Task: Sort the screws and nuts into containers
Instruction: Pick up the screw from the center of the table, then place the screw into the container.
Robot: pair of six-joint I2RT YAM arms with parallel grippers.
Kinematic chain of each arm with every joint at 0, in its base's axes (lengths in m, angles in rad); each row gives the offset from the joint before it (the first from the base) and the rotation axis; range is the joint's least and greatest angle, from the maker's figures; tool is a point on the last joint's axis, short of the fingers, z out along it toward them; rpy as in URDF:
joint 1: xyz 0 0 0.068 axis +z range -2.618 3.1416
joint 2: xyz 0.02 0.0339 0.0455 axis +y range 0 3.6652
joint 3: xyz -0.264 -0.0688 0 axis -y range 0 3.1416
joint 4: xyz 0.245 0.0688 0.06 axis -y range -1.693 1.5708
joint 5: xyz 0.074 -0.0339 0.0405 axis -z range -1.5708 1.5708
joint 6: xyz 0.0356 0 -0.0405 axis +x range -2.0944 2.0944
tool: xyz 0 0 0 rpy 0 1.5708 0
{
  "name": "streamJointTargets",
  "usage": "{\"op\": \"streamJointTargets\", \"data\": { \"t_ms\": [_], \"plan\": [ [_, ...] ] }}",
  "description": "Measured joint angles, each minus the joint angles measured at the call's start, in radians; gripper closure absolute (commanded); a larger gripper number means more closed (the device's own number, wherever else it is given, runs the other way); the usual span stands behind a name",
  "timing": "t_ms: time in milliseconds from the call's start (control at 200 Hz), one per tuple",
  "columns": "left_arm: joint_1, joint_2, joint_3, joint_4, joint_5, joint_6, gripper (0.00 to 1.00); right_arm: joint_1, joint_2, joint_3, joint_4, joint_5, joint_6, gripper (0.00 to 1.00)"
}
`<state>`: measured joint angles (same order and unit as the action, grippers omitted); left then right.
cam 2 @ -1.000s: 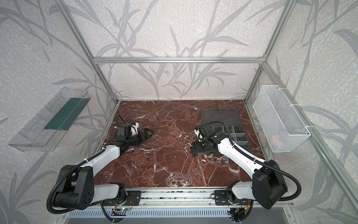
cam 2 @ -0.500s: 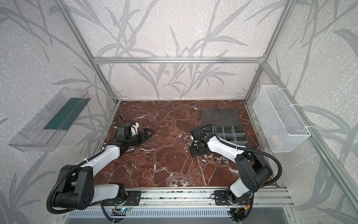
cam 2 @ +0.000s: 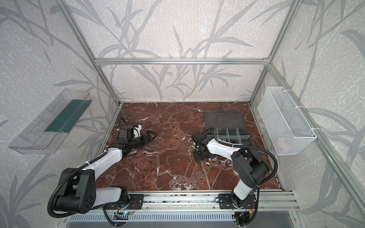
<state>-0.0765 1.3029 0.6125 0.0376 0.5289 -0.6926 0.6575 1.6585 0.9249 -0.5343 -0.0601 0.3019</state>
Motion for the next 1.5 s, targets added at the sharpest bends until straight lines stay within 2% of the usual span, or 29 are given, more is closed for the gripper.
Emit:
{"op": "streamJointTargets", "data": {
  "t_ms": [215,625,795,980,1110,1290,1500],
  "plan": [
    [0.002,0.000,0.000,-0.001,-0.001,0.000,0.01,0.010,0.019,0.017,0.004,0.010,0.000,0.66],
    [0.004,-0.006,0.000,-0.007,-0.004,0.000,0.01,0.014,0.016,0.024,-0.016,0.027,0.002,0.88],
    [0.005,-0.014,0.000,-0.008,-0.004,0.001,0.01,0.014,-0.028,0.027,-0.052,0.034,0.003,0.90],
    [0.006,-0.020,0.000,-0.008,-0.005,0.001,0.01,-0.004,-0.143,0.054,-0.113,0.062,0.003,0.91],
    [0.007,-0.020,0.000,-0.008,-0.005,0.001,0.01,-0.087,-0.239,0.060,-0.150,0.072,0.003,0.90],
    [0.008,-0.020,0.000,-0.007,-0.004,0.000,0.01,-0.303,-0.352,0.042,-0.188,0.082,-0.004,0.91],
    [0.008,-0.018,0.000,-0.006,-0.003,0.000,0.01,-0.526,-0.409,0.005,-0.213,0.086,-0.031,0.91]
  ]
}}
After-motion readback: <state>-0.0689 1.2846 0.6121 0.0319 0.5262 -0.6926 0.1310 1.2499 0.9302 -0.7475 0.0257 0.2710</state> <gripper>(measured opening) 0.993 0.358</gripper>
